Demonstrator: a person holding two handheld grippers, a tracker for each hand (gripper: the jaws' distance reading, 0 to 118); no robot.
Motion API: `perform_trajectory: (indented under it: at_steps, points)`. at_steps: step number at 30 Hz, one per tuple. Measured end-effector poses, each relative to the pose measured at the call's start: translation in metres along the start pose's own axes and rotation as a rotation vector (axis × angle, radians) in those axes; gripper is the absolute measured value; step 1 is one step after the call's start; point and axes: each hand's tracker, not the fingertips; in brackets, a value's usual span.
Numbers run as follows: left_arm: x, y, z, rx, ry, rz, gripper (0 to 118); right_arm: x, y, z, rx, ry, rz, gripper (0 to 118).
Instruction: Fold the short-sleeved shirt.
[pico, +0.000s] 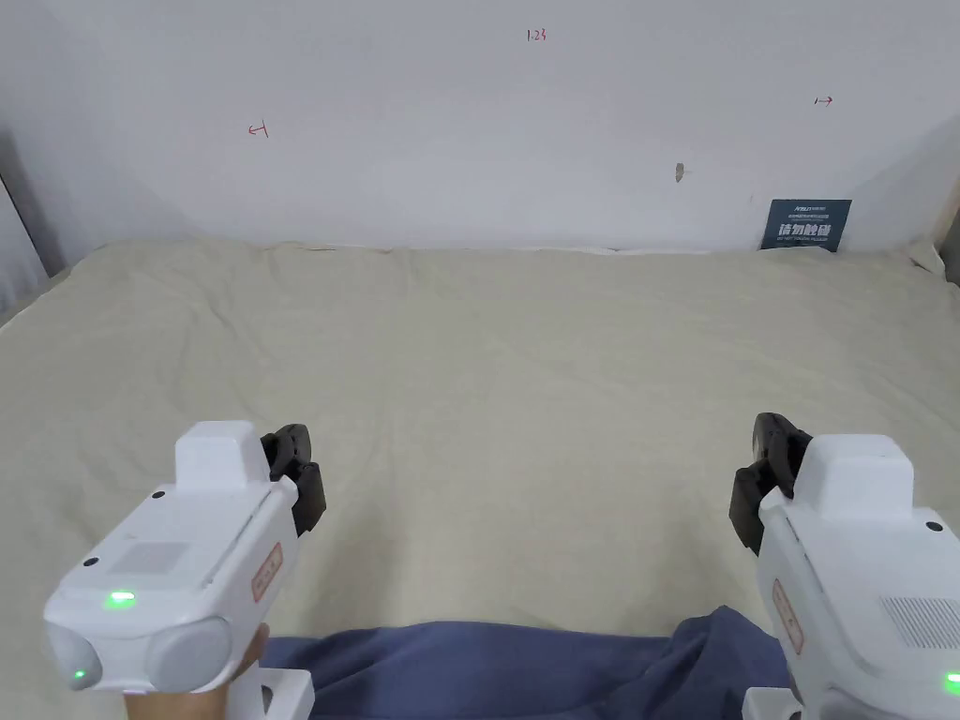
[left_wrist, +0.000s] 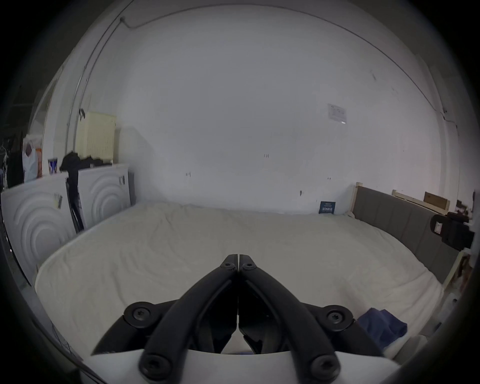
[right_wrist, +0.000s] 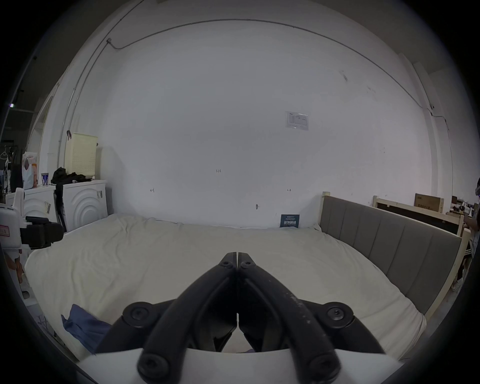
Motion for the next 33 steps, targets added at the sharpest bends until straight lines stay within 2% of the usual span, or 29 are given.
perform_trajectory:
  at_steps: [8,14,22,23,24,25,26,27,28,30,31,33]
  points:
    - [-0.094,-0.029,-0.018,-0.352,-0.282,0.375,0,-0.002,-0.002,-0.006,-0.03,0.02,0.014,1]
    - [-0.179,-0.077,-0.034,-0.514,-0.252,0.524,0,-0.007,-0.006,-0.012,-0.059,0.025,0.024,1]
    - [-0.24,-0.124,-0.043,-0.659,-0.205,0.574,6,-0.013,-0.016,-0.023,-0.11,0.02,0.031,1]
    - [-0.26,-0.137,-0.054,-0.675,-0.204,0.581,15,-0.014,-0.017,-0.024,-0.116,0.019,0.031,1]
    - [-0.265,-0.142,-0.057,-0.683,-0.199,0.594,34,-0.014,-0.018,-0.026,-0.123,0.019,0.032,1]
    - [-0.269,-0.148,-0.061,-0.707,-0.203,0.604,72,-0.015,-0.019,-0.027,-0.129,0.017,0.031,1]
    - [-0.271,-0.152,-0.065,-0.719,-0.202,0.607,94,-0.016,-0.021,-0.029,-0.134,0.015,0.03,1]
    - [-0.272,-0.156,-0.067,-0.715,-0.2,0.602,107,-0.016,-0.021,-0.03,-0.14,0.014,0.031,1]
    - [-0.275,-0.159,-0.069,-0.712,-0.211,0.591,110,-0.016,-0.022,-0.031,-0.144,0.01,0.032,1]
    - [-0.28,-0.165,-0.077,-0.719,-0.229,0.574,109,-0.017,-0.023,-0.033,-0.151,0.005,0.033,1]
    - [-0.258,-0.173,-0.074,-0.731,-0.241,0.573,109,-0.016,-0.024,-0.034,-0.156,0.004,0.033,1]
    - [-0.259,-0.182,-0.08,-0.76,-0.272,0.584,102,-0.015,-0.024,-0.035,-0.162,-0.002,0.036,1]
